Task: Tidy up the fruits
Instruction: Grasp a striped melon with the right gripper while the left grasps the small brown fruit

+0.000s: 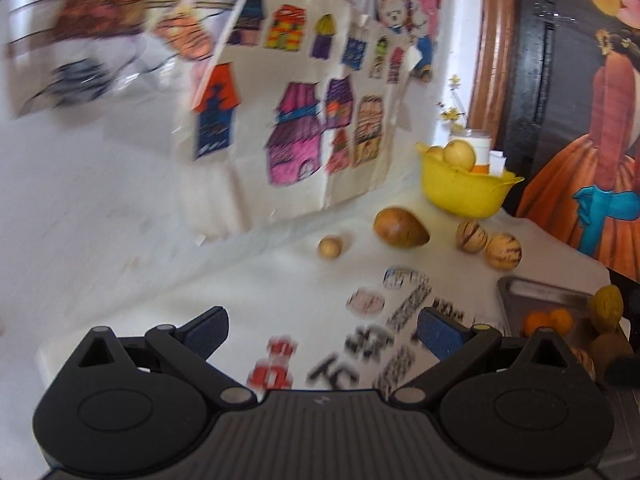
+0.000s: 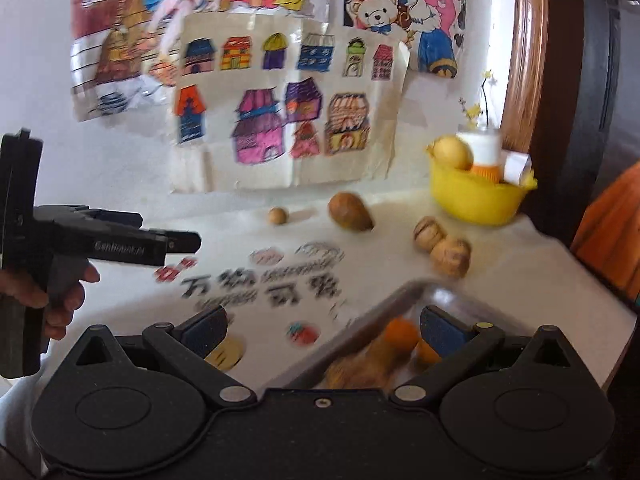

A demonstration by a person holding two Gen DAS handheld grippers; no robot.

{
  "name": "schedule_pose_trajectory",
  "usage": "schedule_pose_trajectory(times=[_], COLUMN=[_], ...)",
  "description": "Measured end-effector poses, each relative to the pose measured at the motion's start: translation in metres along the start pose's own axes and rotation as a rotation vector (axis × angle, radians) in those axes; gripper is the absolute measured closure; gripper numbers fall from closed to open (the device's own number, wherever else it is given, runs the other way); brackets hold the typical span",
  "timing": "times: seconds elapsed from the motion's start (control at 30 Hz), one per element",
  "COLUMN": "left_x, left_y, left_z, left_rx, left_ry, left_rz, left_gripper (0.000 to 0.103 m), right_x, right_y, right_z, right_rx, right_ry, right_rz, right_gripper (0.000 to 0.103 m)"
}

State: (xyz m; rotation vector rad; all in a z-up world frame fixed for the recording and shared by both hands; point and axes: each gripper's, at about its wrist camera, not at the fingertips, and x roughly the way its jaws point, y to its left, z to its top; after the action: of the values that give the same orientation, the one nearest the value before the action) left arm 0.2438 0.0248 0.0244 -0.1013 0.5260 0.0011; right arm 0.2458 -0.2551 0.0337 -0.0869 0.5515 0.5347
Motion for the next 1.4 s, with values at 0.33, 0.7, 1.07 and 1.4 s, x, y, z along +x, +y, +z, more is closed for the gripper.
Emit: schedule_pose_trajectory(times=[0.33,0.7,1.07,1.4], left_x=[0.096,0.162,0.175,0.179], left_y=[0.005,0.007,-0.005,-0.015], left_z=[0.031,0.038,0.04,0.041], left_rx=[-0.001,-0.056,-0.025,-0.026], left_ry=[0.036,0.109,0.114,0.12], left_rz=[-0.059,-0.064,-0.059,-0.085], left_gripper=[0.0,0.002,0.021,0.055], right_x=[0.099,0.19,0.218,0.215], right_y=[-0.074,-0.114,-0.118,-0.123], right_z=[0.06,0.055,0.051,0.047], right_rx=[0.16,0.216,0.246,0.241], right_ry=[0.097,0.234,0.249,0.221], right_rz=[-0.086,-0.18,-0.217,-0.237], right_gripper=[0.001,0.004,0.013,0.036])
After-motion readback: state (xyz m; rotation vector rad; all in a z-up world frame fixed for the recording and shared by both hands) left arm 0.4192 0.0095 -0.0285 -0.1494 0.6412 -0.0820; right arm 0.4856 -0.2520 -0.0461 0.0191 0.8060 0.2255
